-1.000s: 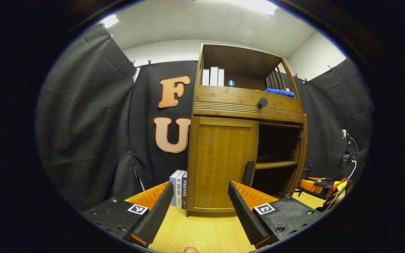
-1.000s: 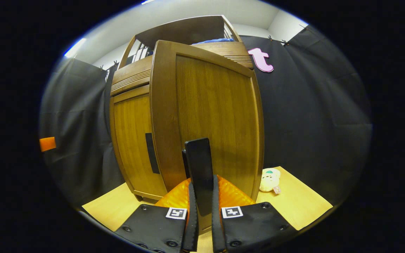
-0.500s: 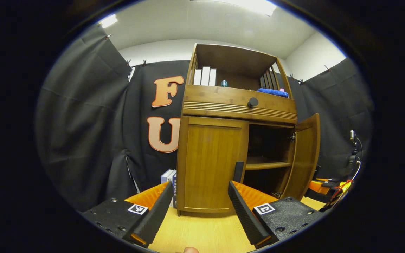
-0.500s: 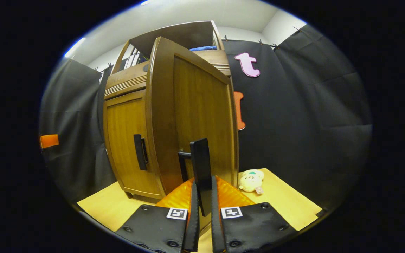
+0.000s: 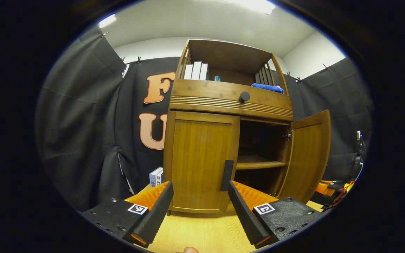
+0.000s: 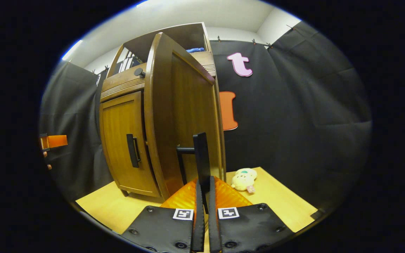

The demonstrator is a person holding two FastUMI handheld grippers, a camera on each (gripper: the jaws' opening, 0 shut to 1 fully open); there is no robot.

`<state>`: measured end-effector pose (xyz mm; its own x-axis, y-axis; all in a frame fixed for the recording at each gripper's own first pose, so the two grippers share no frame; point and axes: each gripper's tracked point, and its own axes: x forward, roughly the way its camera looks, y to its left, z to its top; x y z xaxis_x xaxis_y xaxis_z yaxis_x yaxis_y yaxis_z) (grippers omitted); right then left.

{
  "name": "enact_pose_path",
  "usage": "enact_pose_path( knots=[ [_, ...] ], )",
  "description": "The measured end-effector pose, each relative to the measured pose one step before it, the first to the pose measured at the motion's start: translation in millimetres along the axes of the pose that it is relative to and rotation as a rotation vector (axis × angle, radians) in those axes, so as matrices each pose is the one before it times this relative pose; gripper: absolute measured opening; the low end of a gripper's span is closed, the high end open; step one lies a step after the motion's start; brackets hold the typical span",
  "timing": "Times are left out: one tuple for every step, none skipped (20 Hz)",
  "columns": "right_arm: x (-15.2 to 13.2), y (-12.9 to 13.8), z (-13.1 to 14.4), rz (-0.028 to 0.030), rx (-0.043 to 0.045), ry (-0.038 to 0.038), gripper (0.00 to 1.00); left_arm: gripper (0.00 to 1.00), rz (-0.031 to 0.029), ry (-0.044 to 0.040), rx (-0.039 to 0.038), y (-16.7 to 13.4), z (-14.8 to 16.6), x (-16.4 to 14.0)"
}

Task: Open the right door of the double-door shoe cabinet with the right hand, and open the left door with the left hand.

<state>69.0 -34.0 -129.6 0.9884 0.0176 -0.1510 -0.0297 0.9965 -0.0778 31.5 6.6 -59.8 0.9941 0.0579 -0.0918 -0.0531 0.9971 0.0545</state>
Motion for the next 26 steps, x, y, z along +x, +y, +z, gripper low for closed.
enact_pose_path(
  knots=[
    [-3.13,-8.61,0.05,-0.00821,0.00306,-0.00565,0.12,0.92,0.00213,-0.00336,0.00067,-2.32,-1.5,4.73],
    [-2.56,-3.29,-1.96,-0.00167,0.01007,-0.00343,0.19,0.92,0.00055,-0.00021,0.0021,-2.63,-2.33,4.32],
    [-1.44,-2.82,-0.83,0.00104,0.01061,0.00245,0.12,0.92,0.0004,0.00183,0.00397,-2.93,-1.92,4.7],
    [-2.82,0.15,-0.68,0.00485,0.00386,0.00064,0.12,0.92,-0.00327,0.00139,0.00633,-4.15,-2.38,5.73],
    [-0.15,0.1,-0.07,0.00757,-0.00373,0.00015,0.12,0.92,-0.00446,0.00263,0.00602,-5.22,-1.84,5.09],
    [-0.17,-0.28,-0.36,0.00953,-0.00947,-0.00083,0.12,0.92,-0.00621,0.00355,0.00215,-4.57,-2.84,5.8],
    [-0.4,-1.1,0.08,0.00799,-0.01113,-0.00223,0.12,0.92,-0.00734,0.00456,0.00037,-6.81,-2.17,5.59],
    [-0.56,-2.64,0.15,0.00575,-0.00762,-0.00186,0.12,0.97,-0.00393,0.00338,0.00105,-3.62,-2.28,4.65],
    [-0.87,-3.1,0.8,0.00328,0.00039,-0.00128,0.12,0.94,0.00095,0.00208,0.00431,-2.45,-3.4,6.46],
    [0.48,-3.7,0.53,0.00289,0.00859,-0.00061,0.12,0.92,0.0045,0.00104,0.00453,-1.51,-2.11,6.52],
    [-0.16,-4.76,0.42,0.00188,0.01143,-0.00038,0.12,0.92,0.00499,0.00109,0.00112,-1.86,-1.81,7.27],
    [-1.21,-4.08,0.25,0.00095,0.00878,-0.00049,0.12,0.98,0.00447,0.00063,-0.00026,-1.07,-2.42,7.83],
    [-0.08,-4.28,-0.17,-0.00075,0.00388,-0.0009,0.19,0.95,0.00237,0.00099,0.00093,-1.73,-3.47,8.25],
    [0.1,-5.29,0.73,-0.0023,0.0004,-0.00341,0.19,0.92,0.00178,-0.00105,0.0056,-2.96,-1.75,6.8],
    [0.11,-4.58,0.55,-0.0032,-0.00289,-0.00369,0.12,0.92,-0.00078,-0.00266,0.01086,-2.53,-0.9,7.58],
    [1.18,-3.52,0.61,-0.00169,-0.00446,-0.00424,0.12,0.92,-0.00701,0.00242,0.00469,-3.7,-1.51,7.09],
    [1.42,-3.38,-0.07,-0.00118,-0.00385,-0.004,0.12,0.92,-0.00426,0.00421,-0.00239,-4.22,-4.27,6.29],
    [0.78,-2.22,0.84,0.00034,-0.00492,-0.004,0.1,0.92,-0.00147,0.00661,-0.00356,-3.96,-2.7,5.37],
    [-0.97,-2.52,-0.08,0.00342,-0.00537,-0.002,0.09,0.92,-0.00048,0.00522,-0.00289,-2.55,-4.09,1.88],
    [-0.12,-1.88,-1.53,0.0055,-0.00098,-0.00114,0.09,0.92,-0.00142,0.00364,-0.00184,-1.84,-2.27,5.67],
    [-0.25,-2.28,-0.02,0.00362,-0.00055,0.00015,0.09,0.92,0.00093,0.00149,-0.00182,-3.31,-0.8,9.85],
    [0.83,-2.71,0.73,0.00301,-0.00023,0.00045,0.09,0.92,0.0017,0.00201,-0.00153,-2.33,-2.03,7.83],
    [0.01,-2.64,-0.22,0.00438,0.00287,0.00087,0.09,0.92,0.00202,0.00518,-0.00126,-1.09,-4.17,7.28],
    [0.57,-1.52,0.07,0.00617,0.00436,0.00178,0.09,0.92,-0.00309,0.00898,-0.00077,-2.34,-4.99,7.18],
    [-0.29,-2.31,-0.43,0.00624,0.01047,0.00098,0.09,0.92,-0.00583,0.00735,0.00124,-2.93,-5.38,5.43],
    [0.28,-1.33,0.49,0.00986,0.0154,0.00127,0.09,0.92,0.00091,0.00024,0.00791,-0.16,-2.39,7.07]
  ],
)
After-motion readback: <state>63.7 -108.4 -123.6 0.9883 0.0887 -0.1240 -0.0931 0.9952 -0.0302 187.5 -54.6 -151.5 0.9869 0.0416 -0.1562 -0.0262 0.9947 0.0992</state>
